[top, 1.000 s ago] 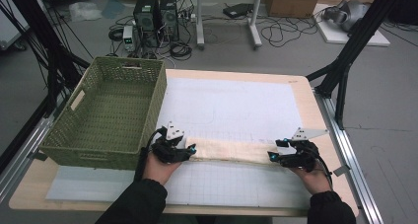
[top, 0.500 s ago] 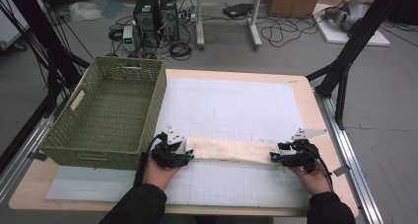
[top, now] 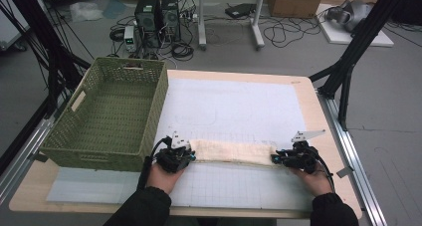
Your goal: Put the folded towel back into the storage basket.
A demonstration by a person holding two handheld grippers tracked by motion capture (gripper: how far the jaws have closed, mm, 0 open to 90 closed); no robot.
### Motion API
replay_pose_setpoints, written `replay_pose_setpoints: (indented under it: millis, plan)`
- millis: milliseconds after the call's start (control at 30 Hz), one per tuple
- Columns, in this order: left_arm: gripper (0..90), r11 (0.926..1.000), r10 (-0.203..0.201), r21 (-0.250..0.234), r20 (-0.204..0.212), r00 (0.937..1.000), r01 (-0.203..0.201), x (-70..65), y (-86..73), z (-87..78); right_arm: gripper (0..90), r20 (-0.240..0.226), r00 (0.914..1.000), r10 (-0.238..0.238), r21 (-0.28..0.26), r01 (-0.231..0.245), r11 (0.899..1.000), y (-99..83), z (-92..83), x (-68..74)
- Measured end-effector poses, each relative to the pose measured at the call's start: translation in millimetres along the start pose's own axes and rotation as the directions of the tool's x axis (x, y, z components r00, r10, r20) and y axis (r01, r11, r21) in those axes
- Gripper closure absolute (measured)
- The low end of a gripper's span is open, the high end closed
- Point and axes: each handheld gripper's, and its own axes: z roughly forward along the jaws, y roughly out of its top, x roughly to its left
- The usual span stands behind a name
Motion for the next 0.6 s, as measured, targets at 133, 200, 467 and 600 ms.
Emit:
replay_pose_setpoints:
  millis: [133,200,467,600]
  plan:
    - [83.8,0.9997,0.018,0.018,-0.044,0.9989,-0.017,-4.8,-3.0,-7.2,81.8,0.017,0.9992,-0.037,0.007,0.037,0.999,12.9,5.0,-5.9]
    - [83.9,0.9997,0.015,0.02,-0.064,0.9979,-0.014,-5.6,-5.8,-12.3,81.8,0.022,0.9983,-0.054,0.015,0.054,0.998,22.9,11.9,-8.1]
    - [79.6,0.9997,-0.023,0.002,-0.073,0.997,0.024,2.7,-19.6,-30.9,72.0,-0.001,0.9982,-0.061,-0.009,0.061,0.998,58.7,45.3,-16.6]
    - [66.0,0.9991,-0.008,-0.041,-0.089,0.996,0.005,3.1,-15.4,-38.4,52.2,0.041,0.9983,-0.043,-0.029,0.044,0.999,58.8,42.4,-14.4]
